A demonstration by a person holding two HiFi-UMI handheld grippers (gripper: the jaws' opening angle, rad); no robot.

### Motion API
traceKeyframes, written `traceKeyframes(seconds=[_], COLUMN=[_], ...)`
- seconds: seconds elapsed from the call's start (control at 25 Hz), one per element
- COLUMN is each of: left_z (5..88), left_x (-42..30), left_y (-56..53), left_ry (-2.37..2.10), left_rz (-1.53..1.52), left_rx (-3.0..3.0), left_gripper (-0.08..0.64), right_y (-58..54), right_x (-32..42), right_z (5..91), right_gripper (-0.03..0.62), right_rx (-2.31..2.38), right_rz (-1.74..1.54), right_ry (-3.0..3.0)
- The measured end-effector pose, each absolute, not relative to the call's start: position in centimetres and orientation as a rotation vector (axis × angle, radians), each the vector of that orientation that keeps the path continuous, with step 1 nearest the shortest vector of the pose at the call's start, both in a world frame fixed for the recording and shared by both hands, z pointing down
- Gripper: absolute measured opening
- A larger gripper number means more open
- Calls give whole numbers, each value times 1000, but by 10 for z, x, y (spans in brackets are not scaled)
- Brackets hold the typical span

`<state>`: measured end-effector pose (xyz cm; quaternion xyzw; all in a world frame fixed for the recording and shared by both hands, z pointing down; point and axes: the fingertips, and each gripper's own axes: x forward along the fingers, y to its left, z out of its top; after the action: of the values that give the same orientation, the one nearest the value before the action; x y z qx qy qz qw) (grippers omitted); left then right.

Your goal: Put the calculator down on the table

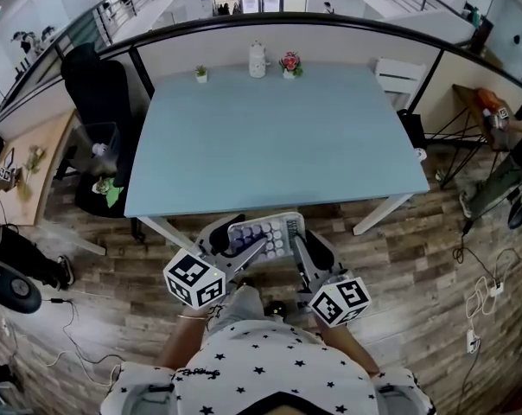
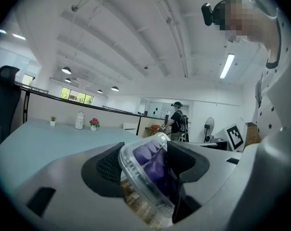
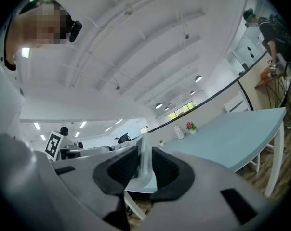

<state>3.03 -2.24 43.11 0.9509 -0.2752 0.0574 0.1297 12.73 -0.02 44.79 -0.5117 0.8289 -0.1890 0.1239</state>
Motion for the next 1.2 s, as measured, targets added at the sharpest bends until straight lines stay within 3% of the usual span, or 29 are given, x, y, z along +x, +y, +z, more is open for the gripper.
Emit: traceKeyframes(seconds=[0.56, 1.2], left_z=[429, 449], left_x=[58, 41], left_y=[-109, -202], left_ry=[-625, -560], left_rz=[158, 158], left_rx=[2792, 2749], left_gripper=[281, 282], right_y=[-76, -165], right_x=[152, 134], right_z=[443, 457], right_gripper=[78, 78], right_rx=[-1645, -1741], right_rz=[-547, -571], right_ry=[2337, 2336])
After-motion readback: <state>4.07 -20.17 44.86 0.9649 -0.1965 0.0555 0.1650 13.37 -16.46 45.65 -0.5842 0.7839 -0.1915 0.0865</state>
